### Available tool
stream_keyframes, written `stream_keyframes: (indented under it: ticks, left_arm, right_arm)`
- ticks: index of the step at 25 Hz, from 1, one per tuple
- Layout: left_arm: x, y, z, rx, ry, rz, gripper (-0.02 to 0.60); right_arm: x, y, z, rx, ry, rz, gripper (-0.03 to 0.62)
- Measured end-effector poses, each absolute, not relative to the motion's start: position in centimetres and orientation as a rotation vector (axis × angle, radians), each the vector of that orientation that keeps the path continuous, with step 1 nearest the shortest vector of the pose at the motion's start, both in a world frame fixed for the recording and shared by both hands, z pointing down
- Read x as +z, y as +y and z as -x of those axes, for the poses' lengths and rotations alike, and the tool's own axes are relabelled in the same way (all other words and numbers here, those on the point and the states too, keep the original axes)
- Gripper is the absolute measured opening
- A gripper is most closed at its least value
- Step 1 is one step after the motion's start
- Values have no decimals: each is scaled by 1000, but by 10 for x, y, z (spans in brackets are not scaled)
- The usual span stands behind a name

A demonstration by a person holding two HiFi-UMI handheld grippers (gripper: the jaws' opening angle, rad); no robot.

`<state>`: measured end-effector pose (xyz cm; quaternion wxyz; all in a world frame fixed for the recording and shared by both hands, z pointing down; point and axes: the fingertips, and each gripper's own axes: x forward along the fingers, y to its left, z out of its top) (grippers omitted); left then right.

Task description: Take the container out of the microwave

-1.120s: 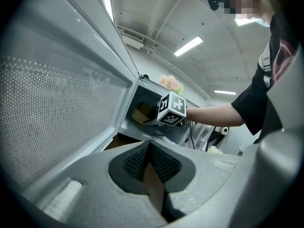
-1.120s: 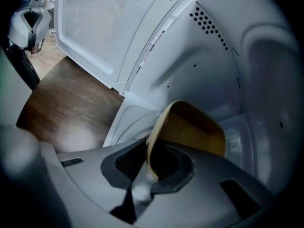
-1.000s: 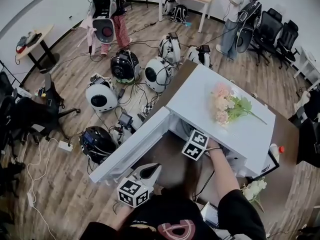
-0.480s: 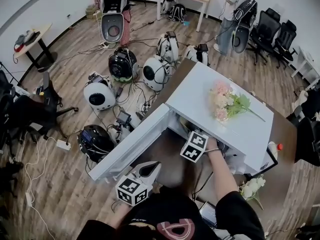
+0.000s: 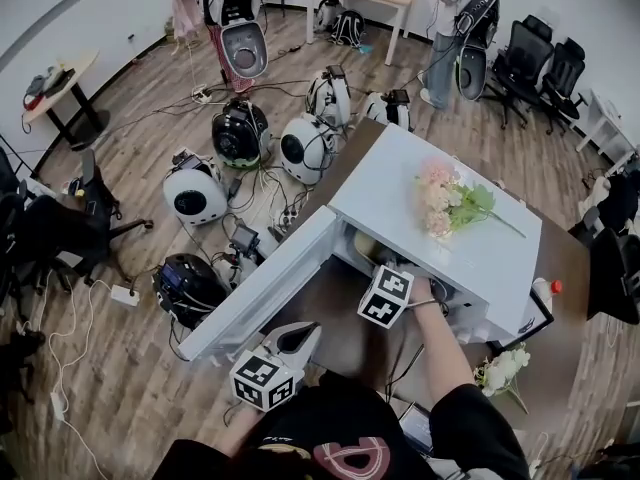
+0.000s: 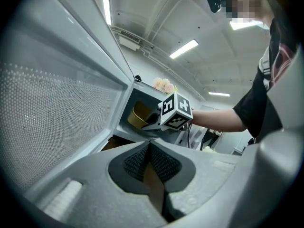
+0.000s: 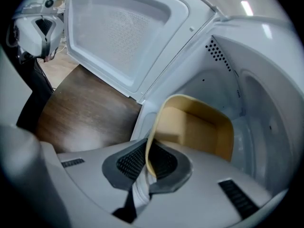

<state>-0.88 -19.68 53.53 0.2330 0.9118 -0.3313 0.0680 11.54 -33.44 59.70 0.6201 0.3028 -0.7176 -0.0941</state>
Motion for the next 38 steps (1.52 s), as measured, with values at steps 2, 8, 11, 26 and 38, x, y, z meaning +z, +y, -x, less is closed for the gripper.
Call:
stream_keyframes:
  ticks: [2,8,11,26,38]
  left_arm:
    - [535,-196,8,186,-903,-2509,8]
    - [533,-191,7,186,-883,-2517,9]
    - [533,-188,6,184,-873,-2524,9]
    - [538,-179,2,211,-846,-2542,9]
    - [539,-178,5,213,-831,-2546,8]
  right_arm:
    - [596,-331,-115,-210,-1654,-692,28]
    - [592,-318,-110,-180,-1672,-701,26]
    - [591,-311,-107,-174,-1678,-700,26]
    - [589,-274,-95,-96,-1730,-719,23]
    - [586,-249,-83,-71,-1732,-738,21]
